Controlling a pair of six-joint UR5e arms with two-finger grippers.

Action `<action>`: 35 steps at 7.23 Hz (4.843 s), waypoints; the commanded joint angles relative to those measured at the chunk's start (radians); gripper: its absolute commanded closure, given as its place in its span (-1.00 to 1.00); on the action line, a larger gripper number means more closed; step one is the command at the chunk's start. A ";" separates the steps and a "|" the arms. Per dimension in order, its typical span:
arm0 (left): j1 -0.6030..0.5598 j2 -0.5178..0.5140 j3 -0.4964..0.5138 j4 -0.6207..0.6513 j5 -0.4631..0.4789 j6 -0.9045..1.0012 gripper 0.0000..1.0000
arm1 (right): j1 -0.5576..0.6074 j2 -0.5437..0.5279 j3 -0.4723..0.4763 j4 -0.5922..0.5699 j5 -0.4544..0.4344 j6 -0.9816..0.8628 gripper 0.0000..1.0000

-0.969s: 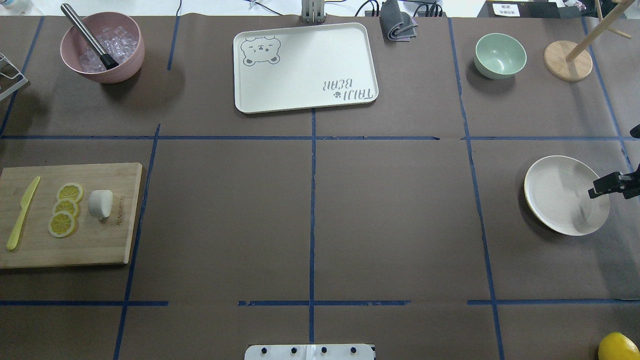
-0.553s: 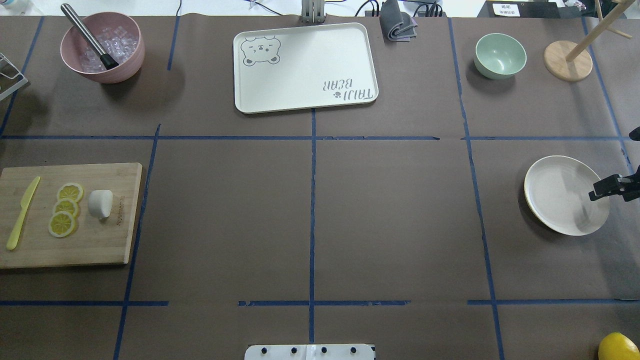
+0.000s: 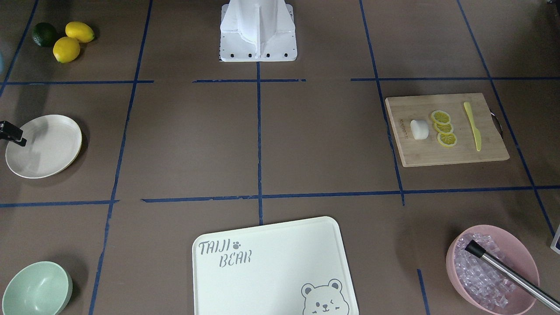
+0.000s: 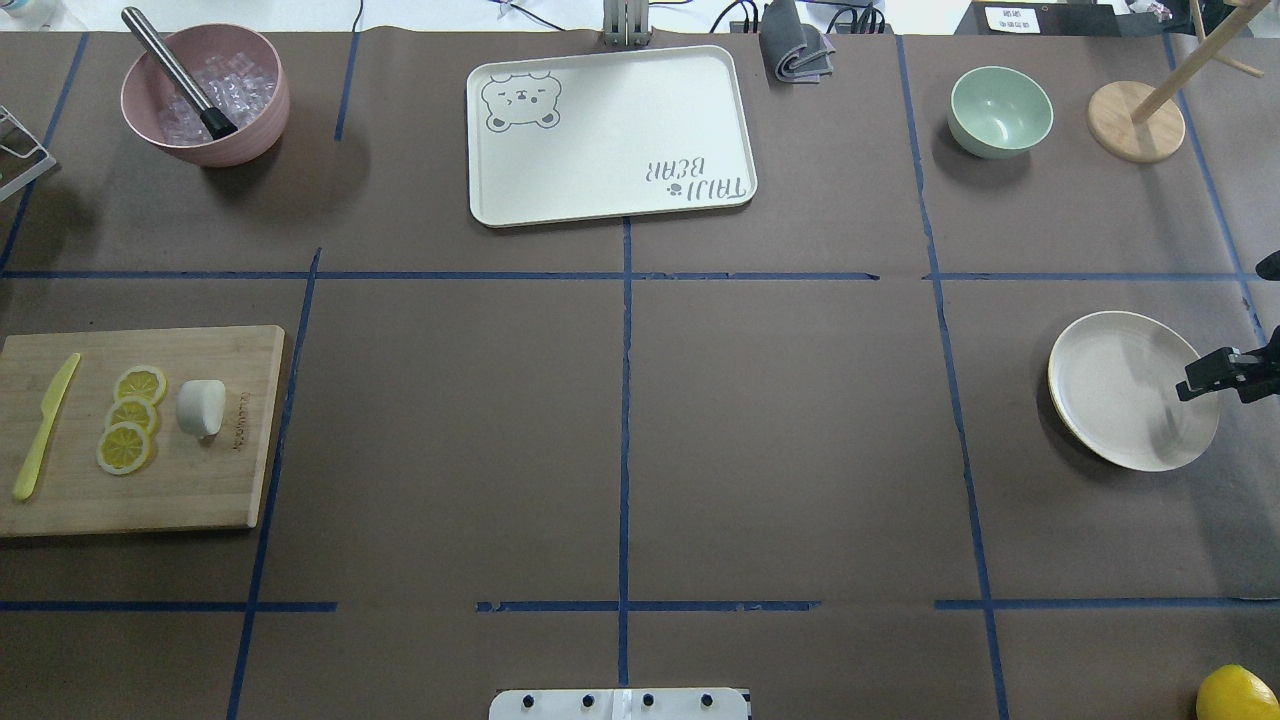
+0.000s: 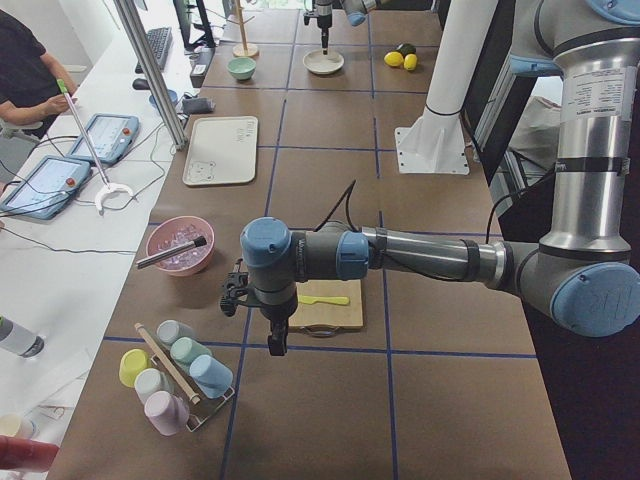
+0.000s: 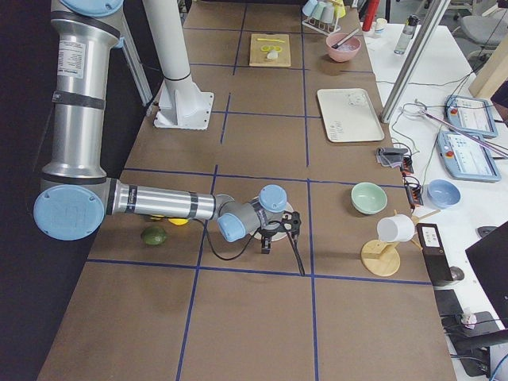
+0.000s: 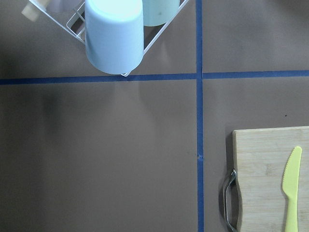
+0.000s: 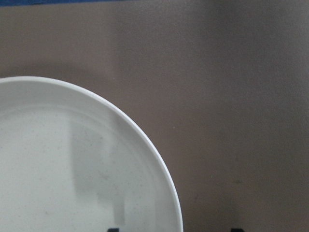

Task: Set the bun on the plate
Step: 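Lower the right gripper to the white plate's rim and grasp it, then carry the white plate with the right gripper to the table center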

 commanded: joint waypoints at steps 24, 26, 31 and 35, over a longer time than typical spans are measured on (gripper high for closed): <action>0.002 0.046 -0.073 -0.070 0.000 0.002 -1.00 | -0.490 0.620 0.039 0.000 -0.135 0.820 1.00; 0.002 0.046 -0.072 -0.070 0.001 0.002 -1.00 | -0.505 0.624 0.036 -0.002 -0.140 0.820 1.00; 0.002 0.046 -0.072 -0.072 0.001 0.002 -1.00 | -0.519 0.641 0.008 -0.002 -0.140 0.819 1.00; 0.002 0.046 -0.073 -0.072 0.001 0.002 -1.00 | -0.526 0.660 -0.002 0.000 -0.141 0.810 0.97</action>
